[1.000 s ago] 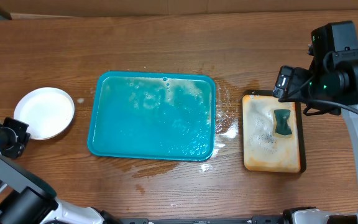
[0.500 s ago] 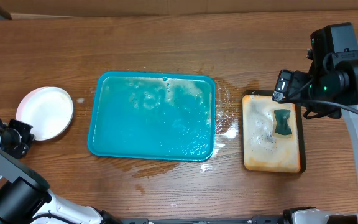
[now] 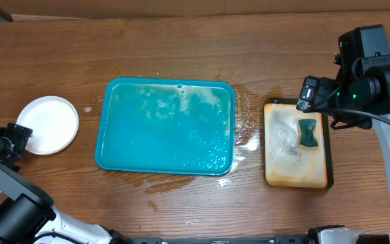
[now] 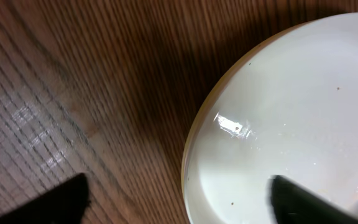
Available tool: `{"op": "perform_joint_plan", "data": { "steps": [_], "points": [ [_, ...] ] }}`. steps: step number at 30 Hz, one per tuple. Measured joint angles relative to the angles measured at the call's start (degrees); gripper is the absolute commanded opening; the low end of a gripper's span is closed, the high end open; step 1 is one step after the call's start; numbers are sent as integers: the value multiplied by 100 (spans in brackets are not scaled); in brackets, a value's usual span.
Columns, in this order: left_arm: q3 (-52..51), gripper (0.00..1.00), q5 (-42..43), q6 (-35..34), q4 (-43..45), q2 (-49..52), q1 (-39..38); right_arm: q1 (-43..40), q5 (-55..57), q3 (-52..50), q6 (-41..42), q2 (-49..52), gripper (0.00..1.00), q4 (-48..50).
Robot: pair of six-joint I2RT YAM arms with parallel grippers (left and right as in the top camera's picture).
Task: Clean dirty plates on tray and stack at the side
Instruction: 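Release the white plate and raise the left gripper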
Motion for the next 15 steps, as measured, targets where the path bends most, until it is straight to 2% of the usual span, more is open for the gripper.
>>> {"op": "perform_joint_plan", "data": {
  "steps": [7,15],
  "points": [
    [92,100,125,42,-203,2,-166,0,0,0,-142,0,100,46],
    [1021,100,114,352,-857,-157,-1130,0,4,2,-264,-2,100,162]
  ]
}}
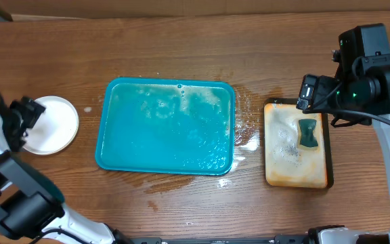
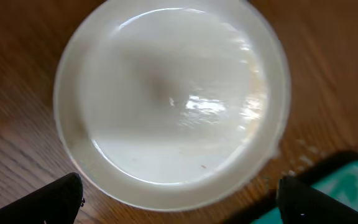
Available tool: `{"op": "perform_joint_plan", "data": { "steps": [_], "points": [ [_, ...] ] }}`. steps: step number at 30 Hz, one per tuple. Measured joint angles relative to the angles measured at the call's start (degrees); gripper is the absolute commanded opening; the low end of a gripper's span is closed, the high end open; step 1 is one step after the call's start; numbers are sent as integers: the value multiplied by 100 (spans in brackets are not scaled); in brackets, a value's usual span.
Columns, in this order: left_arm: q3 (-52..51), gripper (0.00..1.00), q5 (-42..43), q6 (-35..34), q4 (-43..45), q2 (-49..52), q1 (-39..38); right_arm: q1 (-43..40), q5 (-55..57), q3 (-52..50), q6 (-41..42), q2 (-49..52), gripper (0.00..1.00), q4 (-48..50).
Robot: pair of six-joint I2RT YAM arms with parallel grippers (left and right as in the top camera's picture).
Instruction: Clean dirty plates on tray and stack at the side
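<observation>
A white plate (image 1: 51, 124) lies on the wooden table left of the teal tray (image 1: 114, 161), whose floor is covered in soapy water. In the left wrist view the plate (image 2: 169, 99) fills the frame from above, wet and shiny. My left gripper (image 1: 27, 116) hovers over the plate's left side, open, with nothing between its fingertips (image 2: 61, 199). My right gripper (image 1: 311, 95) hangs at the far right above an orange sponge block (image 1: 286, 166) that carries a dark green scrubber (image 1: 308, 132); whether it is open or shut does not show.
Water has spilled on the table between the tray and the sponge block (image 1: 249, 129). A corner of the teal tray (image 2: 353, 186) shows at the lower right of the left wrist view. Cardboard lies along the table's far edge.
My left gripper has moved from low beside the plate's left rim to higher above the plate, which now shows whole in the wrist view. The plate, tray and right arm stay put.
</observation>
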Motion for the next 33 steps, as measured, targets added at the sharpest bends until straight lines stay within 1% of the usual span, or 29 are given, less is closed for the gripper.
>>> {"op": "perform_joint_plan", "data": {
  "steps": [4,9,17,23,33],
  "points": [
    [313,100,-33,63,-122,-446,-566,0,20,50,-20,-85,100,39],
    [385,100,-50,184,-153,-1023,-1241,0,127,358,-35,-374,100,37],
    [385,100,-66,240,-315,-1200,-2039,0,208,533,-127,-1401,100,33],
    [385,100,-70,302,-382,-1202,-2188,0,435,568,-186,-1908,100,24],
    [385,100,-85,321,-437,-1200,-2188,0,498,568,-186,-1864,100,-48]
  ]
}}
